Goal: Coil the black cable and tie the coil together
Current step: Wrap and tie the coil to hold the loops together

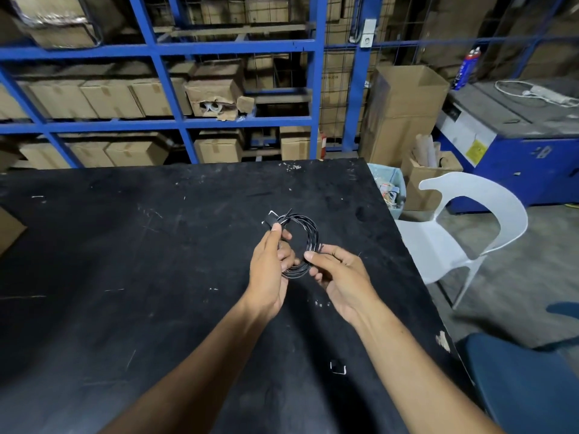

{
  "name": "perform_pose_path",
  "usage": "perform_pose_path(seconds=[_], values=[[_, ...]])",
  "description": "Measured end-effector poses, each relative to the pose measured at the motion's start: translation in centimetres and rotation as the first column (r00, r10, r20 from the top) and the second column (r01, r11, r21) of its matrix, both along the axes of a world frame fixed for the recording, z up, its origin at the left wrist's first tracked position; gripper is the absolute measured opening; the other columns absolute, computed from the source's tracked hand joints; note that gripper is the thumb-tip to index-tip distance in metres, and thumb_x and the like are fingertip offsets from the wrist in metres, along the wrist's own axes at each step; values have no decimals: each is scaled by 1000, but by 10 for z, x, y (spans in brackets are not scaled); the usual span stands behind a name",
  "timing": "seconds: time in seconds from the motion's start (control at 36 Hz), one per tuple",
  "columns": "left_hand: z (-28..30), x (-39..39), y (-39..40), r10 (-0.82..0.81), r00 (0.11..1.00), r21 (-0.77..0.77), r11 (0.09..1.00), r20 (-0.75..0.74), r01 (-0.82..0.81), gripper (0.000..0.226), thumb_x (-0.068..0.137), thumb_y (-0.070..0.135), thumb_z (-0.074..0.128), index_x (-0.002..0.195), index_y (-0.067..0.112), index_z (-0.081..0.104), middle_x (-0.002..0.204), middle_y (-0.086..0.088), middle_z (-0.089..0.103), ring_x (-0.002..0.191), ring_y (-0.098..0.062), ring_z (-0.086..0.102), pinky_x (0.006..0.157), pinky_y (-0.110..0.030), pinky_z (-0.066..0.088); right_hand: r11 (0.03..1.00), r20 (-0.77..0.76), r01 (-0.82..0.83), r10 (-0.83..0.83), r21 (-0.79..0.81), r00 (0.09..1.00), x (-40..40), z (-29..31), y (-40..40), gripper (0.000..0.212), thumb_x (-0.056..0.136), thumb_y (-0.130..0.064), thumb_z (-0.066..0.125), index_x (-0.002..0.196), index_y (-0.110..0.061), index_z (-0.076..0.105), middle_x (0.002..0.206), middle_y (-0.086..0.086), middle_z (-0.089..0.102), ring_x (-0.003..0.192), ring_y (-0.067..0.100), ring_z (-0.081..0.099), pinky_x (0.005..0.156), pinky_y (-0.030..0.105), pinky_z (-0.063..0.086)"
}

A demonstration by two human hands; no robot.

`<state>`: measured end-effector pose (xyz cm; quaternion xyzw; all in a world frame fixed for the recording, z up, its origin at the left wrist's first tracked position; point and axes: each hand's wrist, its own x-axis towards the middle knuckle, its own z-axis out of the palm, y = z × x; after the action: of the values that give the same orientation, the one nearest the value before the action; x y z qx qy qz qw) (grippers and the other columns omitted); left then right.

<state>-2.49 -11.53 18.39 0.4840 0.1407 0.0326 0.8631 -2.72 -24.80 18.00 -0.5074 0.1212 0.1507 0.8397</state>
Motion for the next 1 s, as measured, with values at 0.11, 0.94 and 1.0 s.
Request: perform_pose_path(seconds=[0.11,0.94,1.0], values=[[-3,-5,1,-12,1000,-53,999,-12,11,34,109,36,45,84,15,54,55,7,29,47,-8,30,68,-27,44,996,-50,-29,34,89,998,3,3,-5,8,84,1,79,92,-3,77,82,10,77,58,8,59,55,15,48],[10,18,20,-476,852,963,33,-220,267,53,104,61,32,86,22,64,77,-3,74,71,-21,72,75,-44,58,431,196,-118,615,-895,764,46,41,-34,33,76,-1,83,94,-13,57,70,2,78,65,26,75,63,40,59],[10,17,18,-473,849,945,97,-234,314,53,105,59,33,88,20,65,83,-6,75,71,-22,74,71,-42,61,450,224,-96,605,-888,764,47,39,-33,35,78,-4,84,92,-14,53,74,5,79,57,12,70,60,31,53]])
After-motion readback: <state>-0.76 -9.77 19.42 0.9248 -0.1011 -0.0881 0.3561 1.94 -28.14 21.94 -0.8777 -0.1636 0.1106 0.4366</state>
